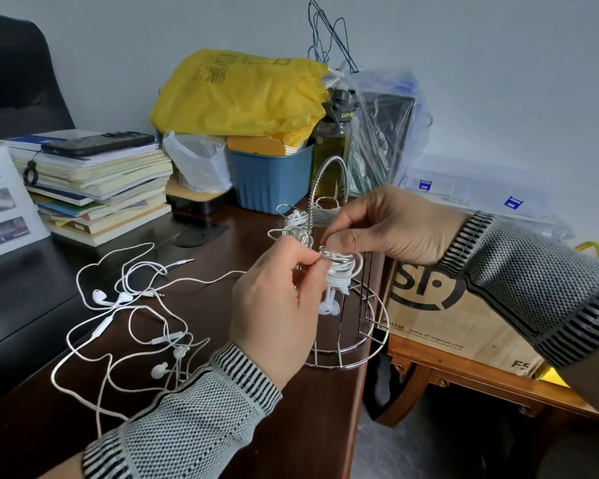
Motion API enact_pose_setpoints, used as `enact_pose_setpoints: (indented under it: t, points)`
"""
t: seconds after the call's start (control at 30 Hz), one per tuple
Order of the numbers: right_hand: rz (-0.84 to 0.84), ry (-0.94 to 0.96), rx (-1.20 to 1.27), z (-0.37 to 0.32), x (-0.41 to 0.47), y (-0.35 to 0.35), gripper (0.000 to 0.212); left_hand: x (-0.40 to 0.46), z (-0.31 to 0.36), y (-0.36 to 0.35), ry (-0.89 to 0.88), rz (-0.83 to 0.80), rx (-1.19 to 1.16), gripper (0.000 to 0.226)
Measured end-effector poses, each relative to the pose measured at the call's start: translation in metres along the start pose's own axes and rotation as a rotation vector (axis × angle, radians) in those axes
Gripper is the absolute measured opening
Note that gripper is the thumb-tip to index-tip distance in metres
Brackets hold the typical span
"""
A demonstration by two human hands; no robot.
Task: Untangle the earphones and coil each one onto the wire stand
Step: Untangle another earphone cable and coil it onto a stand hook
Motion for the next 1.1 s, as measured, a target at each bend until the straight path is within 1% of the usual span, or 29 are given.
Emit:
enact_pose_setpoints:
  t: [0.07, 0.2, 0.27, 0.33, 0.4, 0.47, 0.5, 0.57, 0.63, 0.67, 0.7, 0.8, 0.93, 1.1]
  points:
    - [0.015, 0.002, -0.005, 0.001, -0.001, 0.001, 0.03, 0.0, 0.0, 0.0, -0.012, 0.0, 0.013, 0.019]
    - [0.031, 0.02, -0.063, 0.003, -0.002, 0.002, 0.008, 0.0, 0.0, 0.0, -0.002, -0.003, 0.019, 0.01]
    - [0.026, 0.018, -0.035, 0.003, -0.004, 0.002, 0.005, 0.0, -0.002, -0.001, 0.019, -0.003, 0.018, 0.008]
    - [0.016, 0.021, -0.019, 0.002, -0.006, 0.002, 0.016, 0.0, -0.003, -0.001, 0.031, -0.004, 0.012, 0.008]
    - [-0.035, 0.025, -0.021, 0.0, -0.013, 0.002, 0.026, 0.0, -0.002, -0.001, 0.031, -0.009, 0.005, 0.007]
    - [-0.091, 0.016, -0.063, -0.001, -0.021, 0.001, 0.03, 0.0, -0.003, -0.002, 0.04, -0.008, 0.0, 0.007]
    - [-0.096, 0.013, -0.124, 0.0, -0.024, 0.001, 0.03, 0.0, -0.005, -0.002, 0.045, -0.006, -0.001, 0.007]
    - [-0.008, 0.053, -0.305, 0.0, -0.028, 0.001, 0.035, -0.001, -0.007, -0.003, 0.049, -0.002, -0.007, 0.01]
    - [0.157, 0.143, -0.466, -0.006, -0.031, -0.001, 0.052, -0.002, -0.007, -0.004, 0.047, -0.003, -0.022, 0.017]
    - [0.227, 0.184, -0.528, -0.009, -0.033, -0.004, 0.058, -0.002, -0.008, -0.004, 0.045, -0.004, -0.027, 0.02]
    - [0.285, 0.222, -0.568, -0.011, -0.035, -0.006, 0.058, -0.003, -0.008, -0.003, 0.044, -0.003, -0.029, 0.02]
    - [0.406, 0.299, -0.599, -0.011, -0.04, -0.008, 0.052, -0.003, -0.007, -0.003, 0.036, 0.001, -0.032, 0.017]
    - [0.465, 0.34, -0.591, -0.013, -0.04, -0.009, 0.047, -0.003, -0.004, -0.003, 0.009, -0.006, -0.019, 0.013]
    - [0.447, 0.363, -0.524, -0.017, -0.039, -0.007, 0.041, -0.001, -0.001, -0.001, -0.019, 0.01, 0.013, 0.016]
Point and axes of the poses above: each hand's wrist, its own x-axis towards the middle knuckle, its own y-axis out of the back of the hand, z = x × y, the point moved 8 cm from there along x, towards the middle knuckle, and after that the axes turned 8 degrees about z, right-handed, at the moved point
